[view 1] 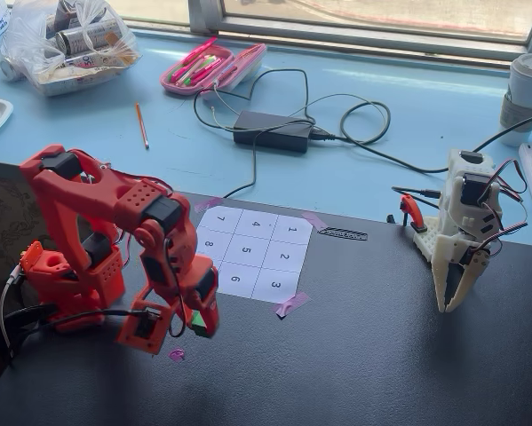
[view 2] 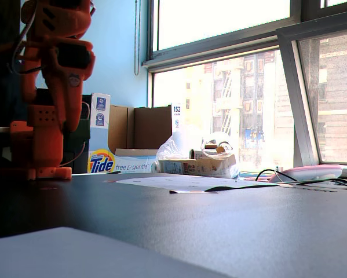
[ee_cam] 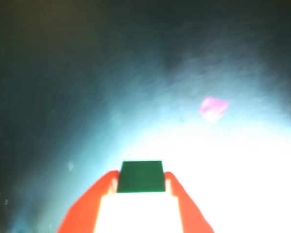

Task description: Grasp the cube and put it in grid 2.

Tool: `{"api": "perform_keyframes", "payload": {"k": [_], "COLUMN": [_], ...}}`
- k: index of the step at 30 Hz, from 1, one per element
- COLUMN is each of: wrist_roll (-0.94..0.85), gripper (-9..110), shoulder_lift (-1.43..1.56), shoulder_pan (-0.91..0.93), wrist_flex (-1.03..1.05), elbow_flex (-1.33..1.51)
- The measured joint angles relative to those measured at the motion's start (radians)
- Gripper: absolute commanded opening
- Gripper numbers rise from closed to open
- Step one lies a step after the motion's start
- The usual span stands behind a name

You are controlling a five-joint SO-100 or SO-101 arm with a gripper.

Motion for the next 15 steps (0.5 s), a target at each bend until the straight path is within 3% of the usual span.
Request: {"api": "perform_keyframes", "payload": {"k": [15], "wrist_roll": [0.012], "gripper": [0], "shoulder_lift": [-0.302], "shoulder_pan": [-0.39], "wrist_flex": [0.287], "elbow_flex": [-0.637]}}
